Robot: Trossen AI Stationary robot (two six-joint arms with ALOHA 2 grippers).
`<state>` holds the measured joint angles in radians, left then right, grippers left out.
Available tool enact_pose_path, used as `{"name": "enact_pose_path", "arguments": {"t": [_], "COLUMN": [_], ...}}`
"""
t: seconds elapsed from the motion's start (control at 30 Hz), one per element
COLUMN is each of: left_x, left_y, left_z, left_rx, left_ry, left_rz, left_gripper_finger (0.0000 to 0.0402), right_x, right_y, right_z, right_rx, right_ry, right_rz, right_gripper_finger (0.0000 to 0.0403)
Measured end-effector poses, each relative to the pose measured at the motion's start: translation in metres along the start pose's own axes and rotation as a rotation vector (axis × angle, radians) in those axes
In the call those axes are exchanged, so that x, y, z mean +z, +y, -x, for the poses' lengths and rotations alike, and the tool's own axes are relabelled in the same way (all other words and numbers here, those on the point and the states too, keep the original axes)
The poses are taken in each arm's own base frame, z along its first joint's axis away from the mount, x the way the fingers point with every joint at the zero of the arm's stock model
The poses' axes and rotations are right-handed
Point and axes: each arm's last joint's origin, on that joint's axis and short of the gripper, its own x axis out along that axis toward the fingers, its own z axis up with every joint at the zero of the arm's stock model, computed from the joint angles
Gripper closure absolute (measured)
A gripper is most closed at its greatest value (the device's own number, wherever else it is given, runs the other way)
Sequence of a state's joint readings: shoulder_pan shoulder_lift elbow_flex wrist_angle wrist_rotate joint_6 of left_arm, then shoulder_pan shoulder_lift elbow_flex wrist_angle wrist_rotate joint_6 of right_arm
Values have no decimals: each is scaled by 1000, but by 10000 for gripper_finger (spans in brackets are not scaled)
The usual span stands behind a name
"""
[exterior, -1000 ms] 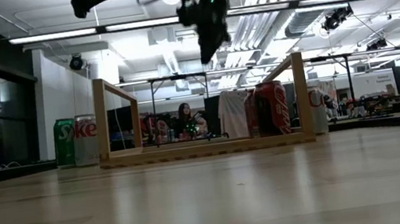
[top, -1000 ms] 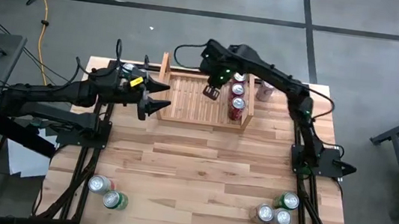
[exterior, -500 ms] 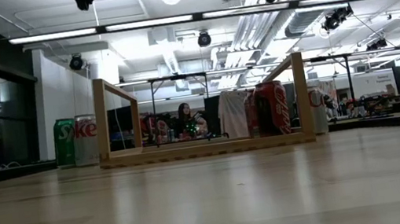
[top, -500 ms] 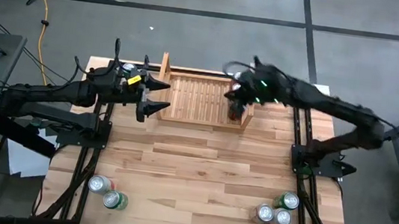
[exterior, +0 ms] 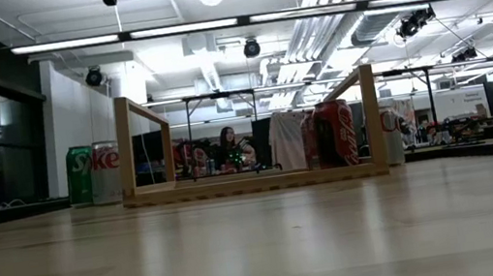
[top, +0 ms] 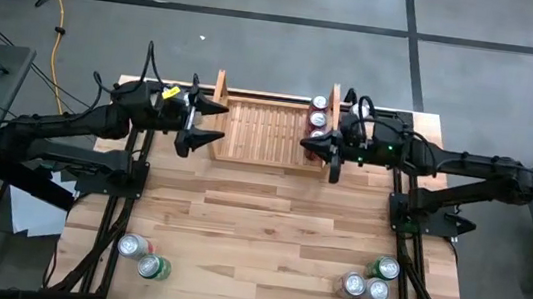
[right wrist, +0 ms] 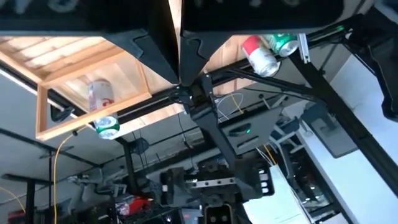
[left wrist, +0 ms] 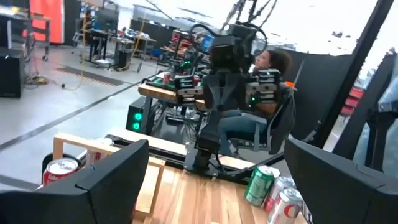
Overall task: Place canned beverage on shelf
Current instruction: Put the top left red-silver soda can on the shelf
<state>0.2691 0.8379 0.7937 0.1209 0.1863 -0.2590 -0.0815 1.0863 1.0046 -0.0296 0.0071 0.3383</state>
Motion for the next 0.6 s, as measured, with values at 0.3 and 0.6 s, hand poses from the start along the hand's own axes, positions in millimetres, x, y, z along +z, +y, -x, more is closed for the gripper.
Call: {"name": "enact_pose_path", "arguments": {"t": [0.3, 0.6], "left_x": [1, 1], "left_y": [2, 3], "left_z": [0, 0], "left_rx": [74, 113], "left_ry": [-23, -31], "left_rz": [28, 28], "left_gripper_finger": [37, 37], "right_x": [0, -1], "right_y": [1, 1], "right_z": [0, 0], "right_rx": [5, 5], "right_ry": [4, 9], "right_rz": [63, 114], "right_gripper_finger": [403, 402]}}
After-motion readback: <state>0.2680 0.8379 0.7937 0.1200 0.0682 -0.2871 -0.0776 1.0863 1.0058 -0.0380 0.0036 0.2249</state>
